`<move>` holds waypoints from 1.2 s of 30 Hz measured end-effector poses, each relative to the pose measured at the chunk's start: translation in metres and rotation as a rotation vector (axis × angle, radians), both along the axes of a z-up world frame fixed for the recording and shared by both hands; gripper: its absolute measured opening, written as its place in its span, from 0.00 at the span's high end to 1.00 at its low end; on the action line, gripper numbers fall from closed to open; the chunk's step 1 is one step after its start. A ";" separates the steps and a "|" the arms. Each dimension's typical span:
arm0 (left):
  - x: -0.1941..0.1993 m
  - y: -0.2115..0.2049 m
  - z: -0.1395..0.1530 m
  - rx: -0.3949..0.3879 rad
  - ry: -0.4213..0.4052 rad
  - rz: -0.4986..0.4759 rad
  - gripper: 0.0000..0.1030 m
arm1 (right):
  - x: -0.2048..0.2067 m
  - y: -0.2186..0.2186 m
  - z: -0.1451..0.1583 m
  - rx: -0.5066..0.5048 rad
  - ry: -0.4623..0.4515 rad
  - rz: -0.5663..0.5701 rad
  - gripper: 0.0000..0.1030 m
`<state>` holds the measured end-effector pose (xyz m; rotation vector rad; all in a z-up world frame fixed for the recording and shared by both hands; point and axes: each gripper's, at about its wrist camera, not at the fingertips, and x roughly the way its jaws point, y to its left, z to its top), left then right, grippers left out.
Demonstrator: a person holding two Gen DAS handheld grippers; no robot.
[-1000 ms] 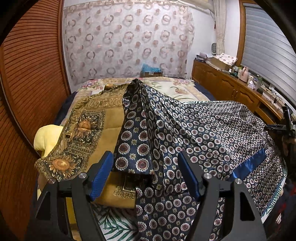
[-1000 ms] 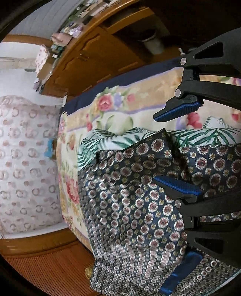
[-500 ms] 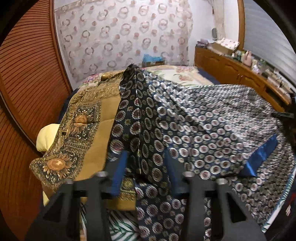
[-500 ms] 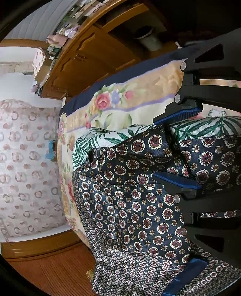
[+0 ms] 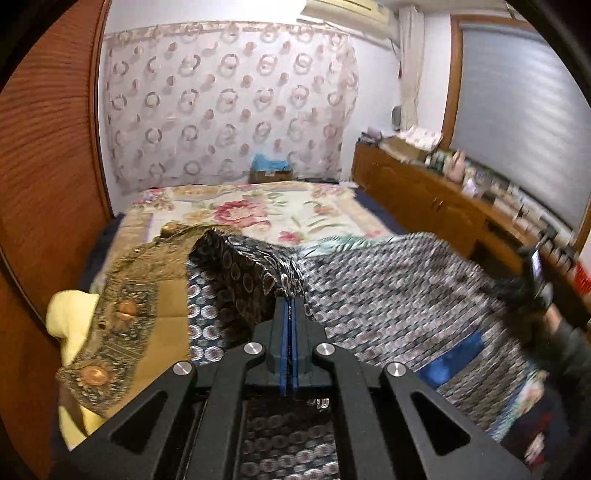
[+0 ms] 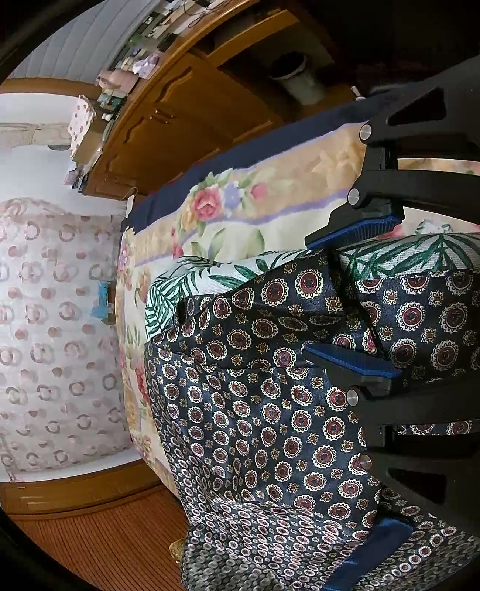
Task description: Fold small clothes
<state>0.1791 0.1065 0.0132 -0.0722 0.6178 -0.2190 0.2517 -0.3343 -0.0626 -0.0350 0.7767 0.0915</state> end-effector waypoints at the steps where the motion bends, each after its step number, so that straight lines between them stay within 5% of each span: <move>1: 0.002 0.004 -0.001 -0.024 0.012 0.004 0.98 | 0.000 0.000 0.000 -0.003 -0.001 0.000 0.48; 11: -0.001 0.033 -0.048 -0.039 0.103 0.093 0.98 | -0.001 -0.001 0.002 -0.011 -0.003 0.013 0.48; 14: -0.002 0.036 -0.053 -0.014 0.106 0.105 0.98 | -0.004 -0.002 0.006 0.010 -0.010 0.035 0.62; 16: -0.001 0.034 -0.053 -0.006 0.103 0.104 0.98 | -0.006 -0.001 0.010 0.030 -0.014 0.055 0.85; 18: -0.002 0.033 -0.052 -0.001 0.095 0.102 0.98 | -0.010 0.002 0.015 0.026 -0.022 0.086 0.95; 36: -0.073 0.029 -0.020 -0.091 0.006 0.033 0.98 | -0.109 -0.023 0.086 0.160 -0.179 0.238 0.99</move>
